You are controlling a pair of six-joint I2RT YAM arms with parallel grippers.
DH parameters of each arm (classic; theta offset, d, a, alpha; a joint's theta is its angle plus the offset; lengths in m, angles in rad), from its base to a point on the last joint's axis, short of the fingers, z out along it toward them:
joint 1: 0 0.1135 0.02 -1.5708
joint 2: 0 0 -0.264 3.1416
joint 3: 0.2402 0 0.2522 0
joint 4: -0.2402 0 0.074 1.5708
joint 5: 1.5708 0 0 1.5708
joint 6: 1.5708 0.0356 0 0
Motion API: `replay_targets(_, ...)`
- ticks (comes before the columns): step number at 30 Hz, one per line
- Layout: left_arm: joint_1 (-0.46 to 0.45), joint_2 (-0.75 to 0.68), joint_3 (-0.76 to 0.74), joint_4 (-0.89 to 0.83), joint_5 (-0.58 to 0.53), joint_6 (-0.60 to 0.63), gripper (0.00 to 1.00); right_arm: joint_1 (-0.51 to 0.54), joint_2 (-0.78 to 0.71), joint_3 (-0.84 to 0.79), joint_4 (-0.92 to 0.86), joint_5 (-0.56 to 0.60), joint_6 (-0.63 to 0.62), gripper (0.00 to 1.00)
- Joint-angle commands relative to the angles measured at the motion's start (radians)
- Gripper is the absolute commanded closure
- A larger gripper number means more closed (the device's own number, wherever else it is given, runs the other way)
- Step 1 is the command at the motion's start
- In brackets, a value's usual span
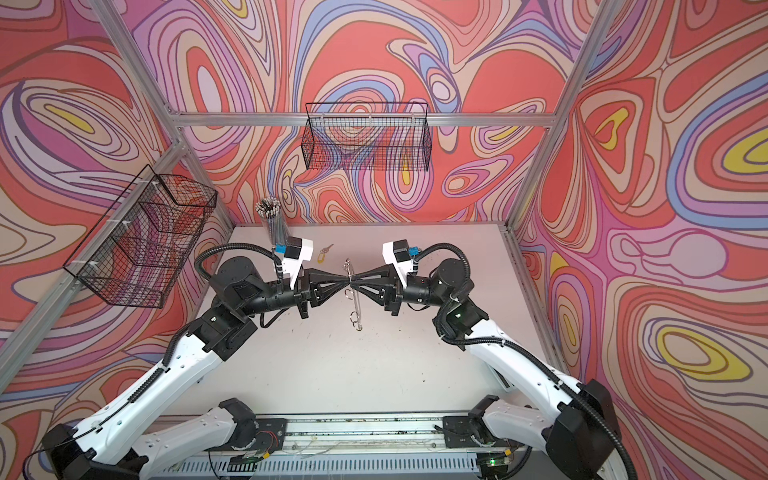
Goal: Put the keys on the keyring
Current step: 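Hold the plate with both grippers and adjust the split ring grip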
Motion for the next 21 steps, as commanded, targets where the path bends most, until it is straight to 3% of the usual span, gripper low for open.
replay_targets(1, -0.004, -0.024, 0.035, -0.036, -0.009, 0.044, 1.0, -0.002, -0.029, 0.019, -0.083, 0.015, -0.059, 0.82)
replay_targets(8, -0.004, -0.038, 0.042, -0.099, -0.041, 0.082, 1.0, -0.012, -0.062, 0.009, -0.119, 0.055, -0.086, 0.83)
replay_targets(21, -0.004, -0.017, 0.056, -0.108, 0.005, 0.073, 1.0, -0.012, -0.003, 0.051, -0.086, -0.028, -0.054, 0.92)
